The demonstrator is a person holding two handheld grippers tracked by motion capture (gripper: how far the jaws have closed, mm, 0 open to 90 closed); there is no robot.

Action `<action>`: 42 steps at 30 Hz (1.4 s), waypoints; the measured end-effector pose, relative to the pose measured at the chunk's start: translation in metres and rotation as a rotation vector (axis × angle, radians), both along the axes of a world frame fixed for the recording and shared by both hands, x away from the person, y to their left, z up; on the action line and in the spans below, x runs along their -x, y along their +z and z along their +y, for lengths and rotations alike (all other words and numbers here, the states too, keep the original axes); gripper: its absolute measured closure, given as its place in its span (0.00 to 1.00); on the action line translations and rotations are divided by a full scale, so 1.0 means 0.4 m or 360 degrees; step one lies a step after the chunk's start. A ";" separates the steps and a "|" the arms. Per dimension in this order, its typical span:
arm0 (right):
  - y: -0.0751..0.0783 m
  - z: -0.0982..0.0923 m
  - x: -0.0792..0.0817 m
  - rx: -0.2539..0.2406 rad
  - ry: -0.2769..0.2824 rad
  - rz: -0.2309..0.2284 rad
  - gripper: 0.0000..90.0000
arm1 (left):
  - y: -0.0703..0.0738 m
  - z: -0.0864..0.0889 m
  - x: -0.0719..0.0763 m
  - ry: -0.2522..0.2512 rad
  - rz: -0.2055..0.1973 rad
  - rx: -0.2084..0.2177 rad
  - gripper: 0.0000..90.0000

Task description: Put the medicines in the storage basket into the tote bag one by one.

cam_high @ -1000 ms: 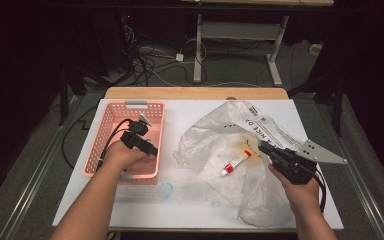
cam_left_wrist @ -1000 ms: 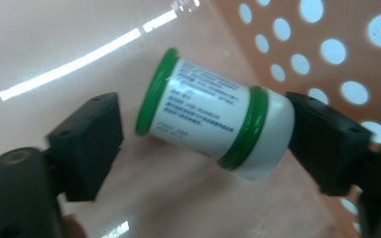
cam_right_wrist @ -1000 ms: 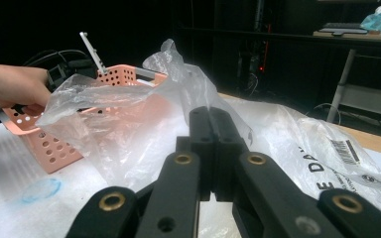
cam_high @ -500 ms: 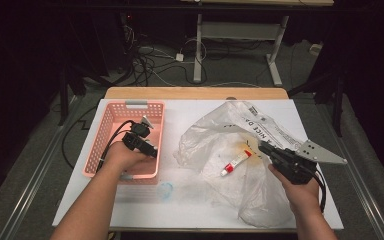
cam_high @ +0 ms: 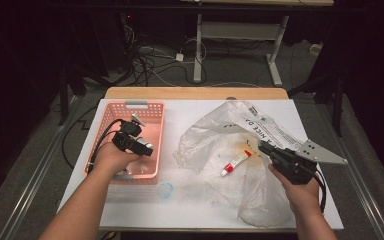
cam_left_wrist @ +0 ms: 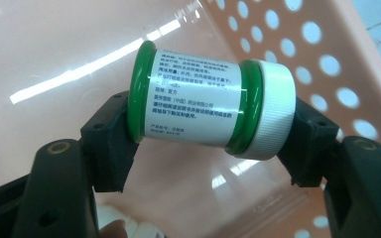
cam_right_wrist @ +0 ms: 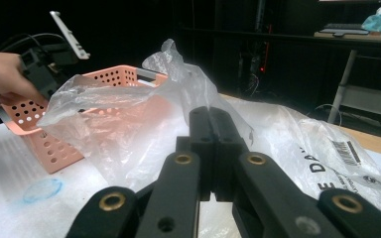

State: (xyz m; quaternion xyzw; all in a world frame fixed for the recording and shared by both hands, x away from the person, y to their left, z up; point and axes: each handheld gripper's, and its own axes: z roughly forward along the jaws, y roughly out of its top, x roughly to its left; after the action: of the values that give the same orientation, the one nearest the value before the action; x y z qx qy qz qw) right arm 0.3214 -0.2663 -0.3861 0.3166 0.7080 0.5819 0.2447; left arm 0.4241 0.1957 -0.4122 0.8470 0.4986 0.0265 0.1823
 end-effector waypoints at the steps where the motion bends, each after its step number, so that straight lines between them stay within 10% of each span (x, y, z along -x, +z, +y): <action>1: 0.001 0.000 0.001 0.0000 -0.0002 0.0002 1.00 | 0.004 0.002 0.008 0.0003 -0.0013 0.0004 0.35; 22: 0.000 0.008 0.003 0.0021 0.0008 -0.0006 1.00 | -0.010 0.037 0.167 0.0057 -0.0420 0.0278 0.35; 42: -0.002 0.019 0.008 0.0030 0.0019 -0.0005 1.00 | -0.010 0.032 0.225 0.0024 -0.0606 0.0423 0.35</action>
State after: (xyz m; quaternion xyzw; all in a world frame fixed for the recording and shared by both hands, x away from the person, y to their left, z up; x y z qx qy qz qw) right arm 0.3183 -0.2587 -0.3868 0.3091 0.7150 0.5772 0.2452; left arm 0.3340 0.2087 -0.4164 0.7916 0.4605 0.1215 0.3829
